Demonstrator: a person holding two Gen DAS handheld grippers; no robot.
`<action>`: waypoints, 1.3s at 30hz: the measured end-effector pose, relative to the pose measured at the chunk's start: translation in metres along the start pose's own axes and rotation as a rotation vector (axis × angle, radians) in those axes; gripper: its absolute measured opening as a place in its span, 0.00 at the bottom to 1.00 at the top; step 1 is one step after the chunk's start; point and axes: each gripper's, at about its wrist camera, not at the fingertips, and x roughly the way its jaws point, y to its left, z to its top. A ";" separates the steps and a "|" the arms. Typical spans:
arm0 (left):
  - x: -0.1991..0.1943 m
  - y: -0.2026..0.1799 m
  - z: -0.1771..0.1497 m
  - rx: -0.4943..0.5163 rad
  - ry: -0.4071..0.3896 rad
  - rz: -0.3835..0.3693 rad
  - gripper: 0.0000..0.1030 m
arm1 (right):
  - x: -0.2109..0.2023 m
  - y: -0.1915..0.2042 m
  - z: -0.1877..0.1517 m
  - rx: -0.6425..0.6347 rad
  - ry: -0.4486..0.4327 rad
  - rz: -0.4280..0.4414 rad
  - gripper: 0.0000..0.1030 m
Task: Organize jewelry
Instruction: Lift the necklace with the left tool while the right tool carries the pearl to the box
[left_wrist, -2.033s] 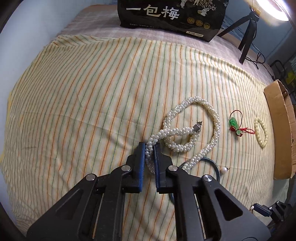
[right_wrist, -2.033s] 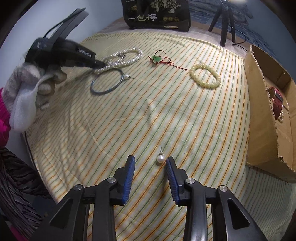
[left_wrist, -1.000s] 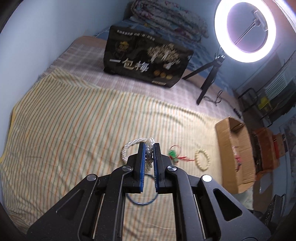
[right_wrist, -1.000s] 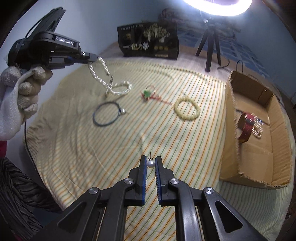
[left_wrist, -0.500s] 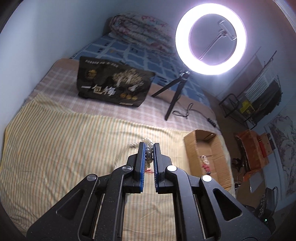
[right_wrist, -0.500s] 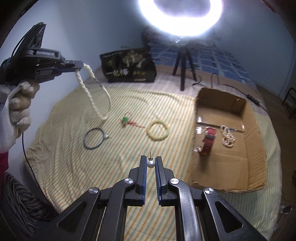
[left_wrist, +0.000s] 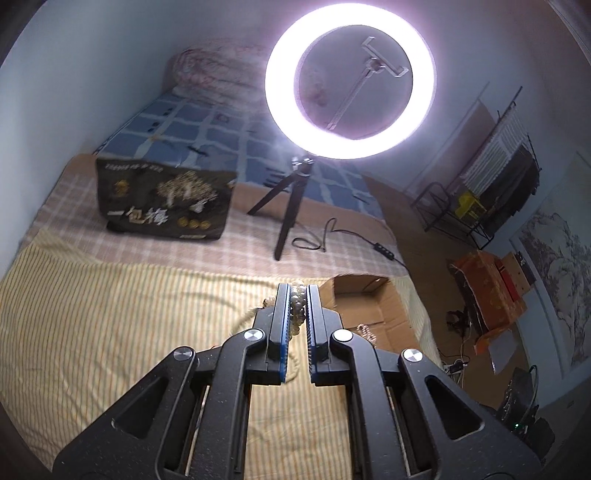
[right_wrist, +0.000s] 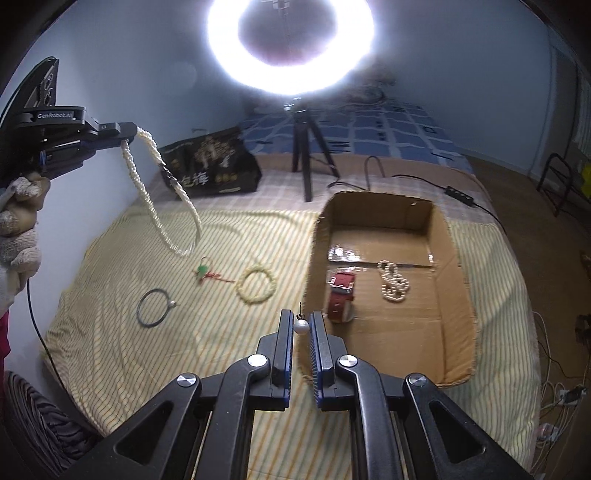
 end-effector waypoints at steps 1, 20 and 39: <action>0.001 -0.007 0.004 0.010 -0.002 -0.002 0.05 | 0.000 -0.003 0.000 0.005 -0.001 -0.002 0.06; 0.064 -0.131 0.027 0.163 0.039 -0.073 0.05 | 0.002 -0.061 -0.009 0.113 0.024 -0.022 0.06; 0.152 -0.150 -0.007 0.187 0.160 -0.004 0.05 | 0.027 -0.087 -0.020 0.169 0.092 -0.027 0.06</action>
